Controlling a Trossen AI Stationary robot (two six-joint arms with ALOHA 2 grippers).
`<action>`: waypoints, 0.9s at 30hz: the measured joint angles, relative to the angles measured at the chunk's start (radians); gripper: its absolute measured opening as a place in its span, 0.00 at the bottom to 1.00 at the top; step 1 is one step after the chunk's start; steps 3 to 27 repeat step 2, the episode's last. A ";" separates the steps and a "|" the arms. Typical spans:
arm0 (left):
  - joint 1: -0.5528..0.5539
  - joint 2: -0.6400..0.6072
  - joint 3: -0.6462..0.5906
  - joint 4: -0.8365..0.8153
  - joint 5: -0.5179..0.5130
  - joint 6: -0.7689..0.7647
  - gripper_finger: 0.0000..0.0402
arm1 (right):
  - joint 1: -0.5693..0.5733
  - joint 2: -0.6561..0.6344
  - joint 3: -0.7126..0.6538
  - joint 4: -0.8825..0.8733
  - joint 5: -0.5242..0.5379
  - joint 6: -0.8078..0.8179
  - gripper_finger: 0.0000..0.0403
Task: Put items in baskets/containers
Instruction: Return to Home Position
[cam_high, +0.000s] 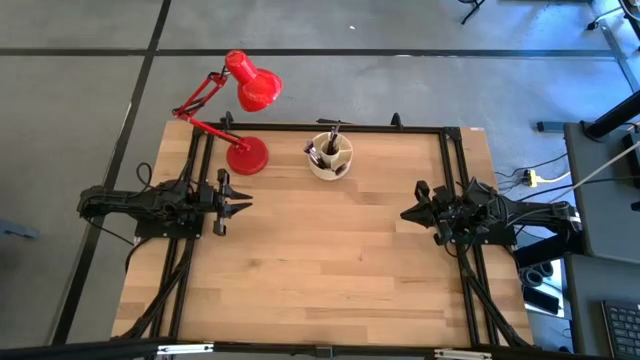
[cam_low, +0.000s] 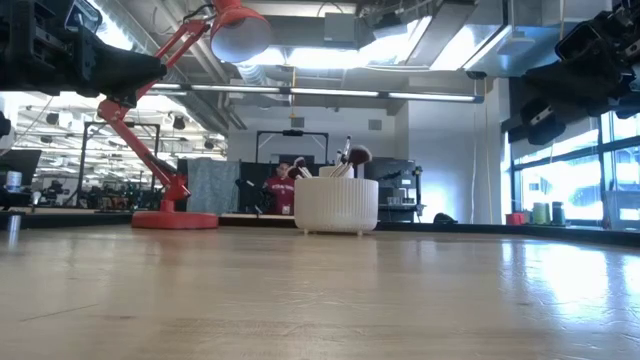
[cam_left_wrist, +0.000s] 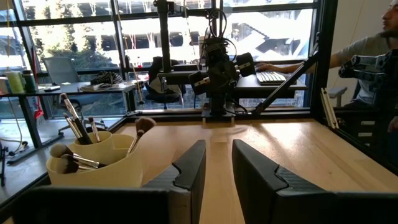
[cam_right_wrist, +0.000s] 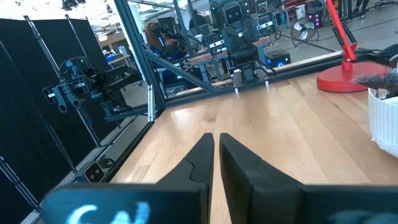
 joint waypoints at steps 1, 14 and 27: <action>0.000 0.000 0.000 0.000 0.000 0.000 0.19 | 0.000 0.000 0.000 0.000 0.000 0.000 0.07; 0.000 0.000 0.000 0.000 0.000 0.000 0.19 | 0.000 0.000 0.000 0.000 0.000 0.000 0.07; 0.000 0.000 0.000 0.000 0.000 0.000 0.19 | 0.000 0.000 0.000 0.000 0.000 0.000 0.07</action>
